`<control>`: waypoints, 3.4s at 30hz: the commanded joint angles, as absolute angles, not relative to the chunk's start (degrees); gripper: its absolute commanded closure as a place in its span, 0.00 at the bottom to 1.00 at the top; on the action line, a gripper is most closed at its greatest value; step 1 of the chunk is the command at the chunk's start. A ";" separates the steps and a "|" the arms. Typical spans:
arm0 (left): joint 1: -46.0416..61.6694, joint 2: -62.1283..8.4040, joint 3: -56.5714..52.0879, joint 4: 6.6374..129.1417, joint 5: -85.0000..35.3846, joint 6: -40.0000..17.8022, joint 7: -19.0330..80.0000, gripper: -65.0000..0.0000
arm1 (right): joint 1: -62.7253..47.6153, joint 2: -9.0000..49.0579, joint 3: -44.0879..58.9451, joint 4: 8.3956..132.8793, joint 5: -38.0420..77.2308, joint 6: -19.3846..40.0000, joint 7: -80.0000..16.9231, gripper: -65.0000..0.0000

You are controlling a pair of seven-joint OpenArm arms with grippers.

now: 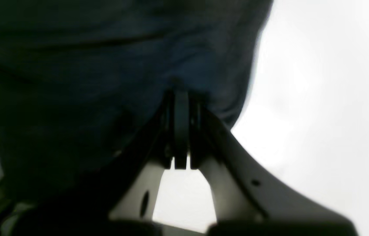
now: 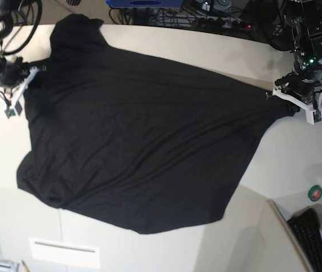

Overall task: Layout the t-shirt on the table in an organized manner, then fold the t-shirt properly
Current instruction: 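Release the shirt with the right gripper and move it to another edge, then grasp the shirt edge with the right gripper and pull it outward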

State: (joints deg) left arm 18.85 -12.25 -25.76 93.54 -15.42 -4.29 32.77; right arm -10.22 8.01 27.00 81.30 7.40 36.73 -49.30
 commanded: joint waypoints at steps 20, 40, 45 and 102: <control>11.65 -12.70 -25.36 90.86 -15.34 -3.82 31.52 1.00 | 27.21 10.68 25.71 39.34 -19.82 29.49 -19.65 1.00; 11.91 -13.14 -25.63 90.86 -15.34 -3.82 31.52 1.00 | -20.79 6.81 25.71 101.23 10.07 36.35 -53.05 0.40; 12.00 -13.14 -25.54 90.51 -15.34 -3.82 31.52 1.00 | -22.55 4.35 25.54 100.44 10.15 36.44 -52.97 0.40; 8.13 -13.23 -26.07 102.81 -15.34 -3.82 41.19 1.00 | -16.57 10.33 12.79 105.36 9.98 40.00 -60.88 1.00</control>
State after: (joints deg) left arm 8.62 -12.53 -25.82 101.75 -15.18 -4.19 42.46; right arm -16.93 9.56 12.62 104.53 9.93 39.94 -61.04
